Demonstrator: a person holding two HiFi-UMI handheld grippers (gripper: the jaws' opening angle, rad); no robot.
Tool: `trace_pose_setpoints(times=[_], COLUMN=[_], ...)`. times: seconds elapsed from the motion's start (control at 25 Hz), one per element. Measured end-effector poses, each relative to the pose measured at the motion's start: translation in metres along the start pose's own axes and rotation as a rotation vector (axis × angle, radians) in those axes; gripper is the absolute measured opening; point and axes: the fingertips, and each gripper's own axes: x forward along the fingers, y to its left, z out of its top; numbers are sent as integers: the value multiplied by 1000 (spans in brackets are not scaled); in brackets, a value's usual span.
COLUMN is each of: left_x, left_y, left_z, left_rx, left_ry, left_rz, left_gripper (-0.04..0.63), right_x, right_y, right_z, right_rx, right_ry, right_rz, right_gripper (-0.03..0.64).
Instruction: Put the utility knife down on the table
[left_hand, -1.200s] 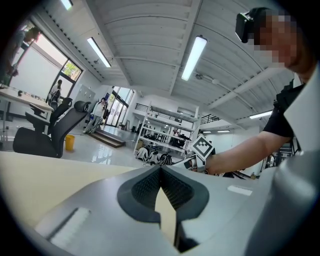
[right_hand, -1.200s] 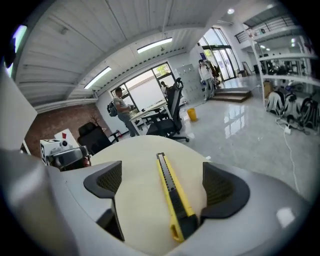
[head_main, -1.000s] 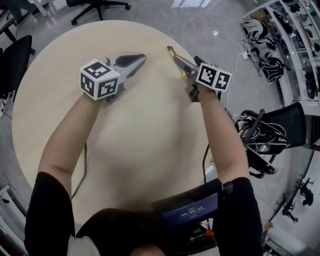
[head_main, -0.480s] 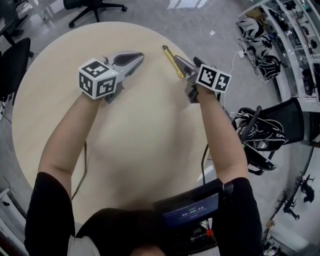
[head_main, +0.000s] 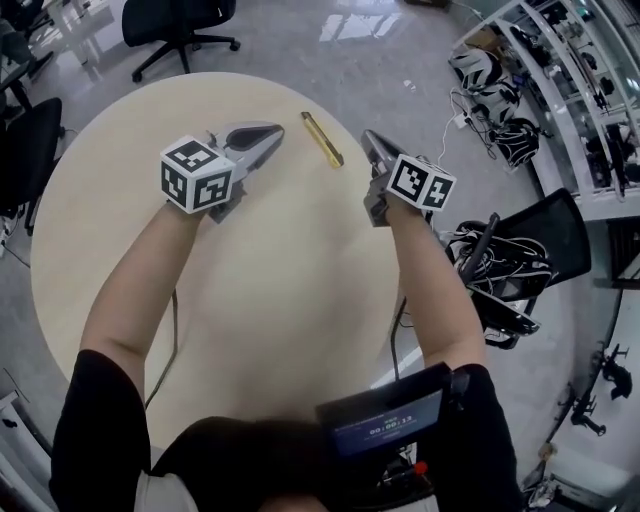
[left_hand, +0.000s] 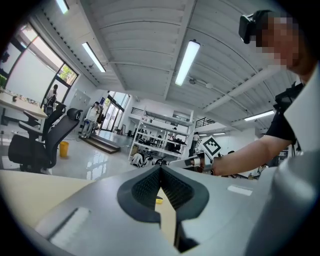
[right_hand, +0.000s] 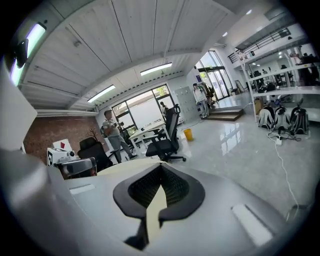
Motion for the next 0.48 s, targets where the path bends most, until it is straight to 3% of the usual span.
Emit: trace_pose_setpoints(times=[0.28, 0.48], left_x=[-22, -36], left_y=[-53, -112], left_z=[57, 76], left_rx=[57, 77], left_ry=[-33, -38], left_rz=[-31, -80], left_gripper=[-2, -2], right_x=[-76, -153], right_y=[30, 51], right_z=[18, 23], right_rx=[9, 10], right_ry=[-47, -73], right_rz=[10, 6], right_gripper=[14, 14])
